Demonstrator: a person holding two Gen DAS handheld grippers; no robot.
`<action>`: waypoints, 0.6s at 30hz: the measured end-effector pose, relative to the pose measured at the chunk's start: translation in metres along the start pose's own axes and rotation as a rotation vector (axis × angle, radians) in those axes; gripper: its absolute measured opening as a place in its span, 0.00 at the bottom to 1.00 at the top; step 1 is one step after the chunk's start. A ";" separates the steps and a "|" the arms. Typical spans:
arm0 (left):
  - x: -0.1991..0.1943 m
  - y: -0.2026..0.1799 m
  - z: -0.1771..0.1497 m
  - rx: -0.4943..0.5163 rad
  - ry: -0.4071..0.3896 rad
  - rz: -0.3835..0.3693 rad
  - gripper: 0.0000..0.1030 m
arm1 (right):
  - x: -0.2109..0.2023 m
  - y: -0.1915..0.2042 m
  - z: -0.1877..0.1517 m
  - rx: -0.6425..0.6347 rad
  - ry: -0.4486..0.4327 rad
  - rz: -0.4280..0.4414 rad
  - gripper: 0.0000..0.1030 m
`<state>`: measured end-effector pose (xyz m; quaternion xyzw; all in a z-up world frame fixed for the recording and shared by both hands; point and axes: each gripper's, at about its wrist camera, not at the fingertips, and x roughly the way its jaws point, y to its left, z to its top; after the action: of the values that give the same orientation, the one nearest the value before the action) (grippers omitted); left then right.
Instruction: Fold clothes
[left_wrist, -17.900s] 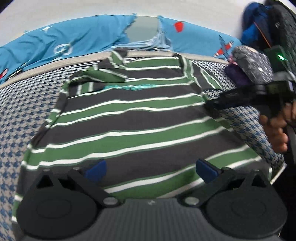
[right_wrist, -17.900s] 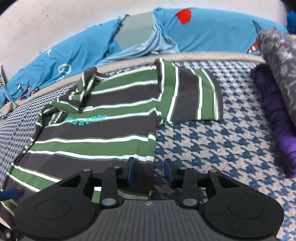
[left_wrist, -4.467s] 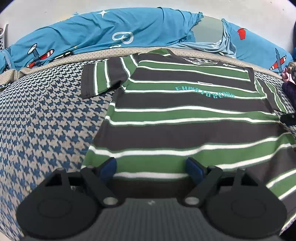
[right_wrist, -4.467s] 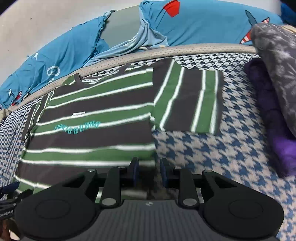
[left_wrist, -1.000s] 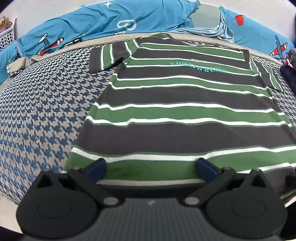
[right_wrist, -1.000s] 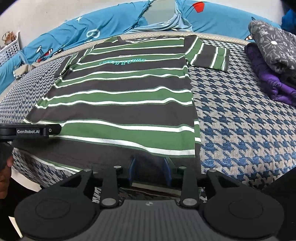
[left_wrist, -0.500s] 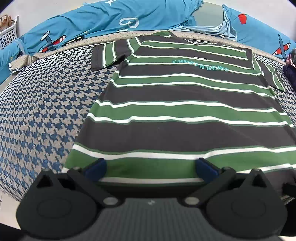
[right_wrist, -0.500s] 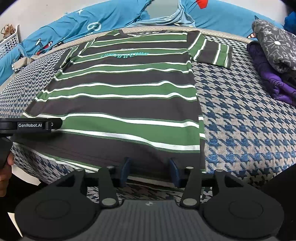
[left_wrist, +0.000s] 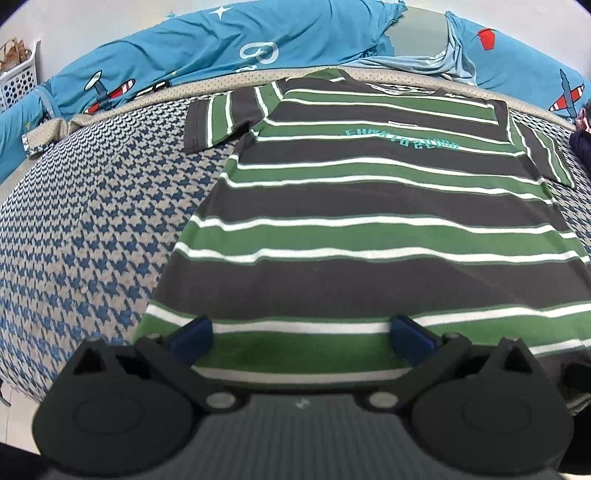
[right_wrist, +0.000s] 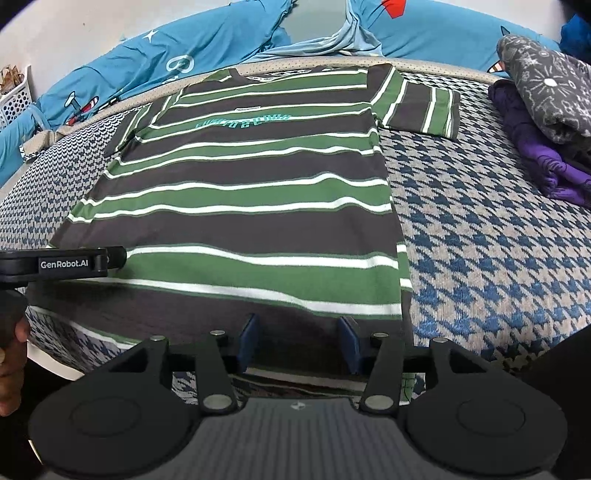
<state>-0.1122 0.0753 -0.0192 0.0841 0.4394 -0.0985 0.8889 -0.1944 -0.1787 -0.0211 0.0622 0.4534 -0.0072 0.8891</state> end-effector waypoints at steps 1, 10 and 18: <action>0.000 -0.001 0.001 0.003 -0.002 0.002 1.00 | 0.000 0.000 0.002 0.001 -0.001 0.002 0.46; -0.001 -0.005 0.010 -0.007 -0.009 -0.003 1.00 | 0.007 0.006 0.020 -0.035 -0.015 0.010 0.46; 0.008 -0.003 0.009 -0.019 0.035 -0.018 1.00 | 0.010 0.006 0.019 -0.036 -0.019 0.006 0.48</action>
<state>-0.1016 0.0692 -0.0203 0.0734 0.4565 -0.1007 0.8810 -0.1726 -0.1740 -0.0178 0.0476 0.4450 0.0030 0.8943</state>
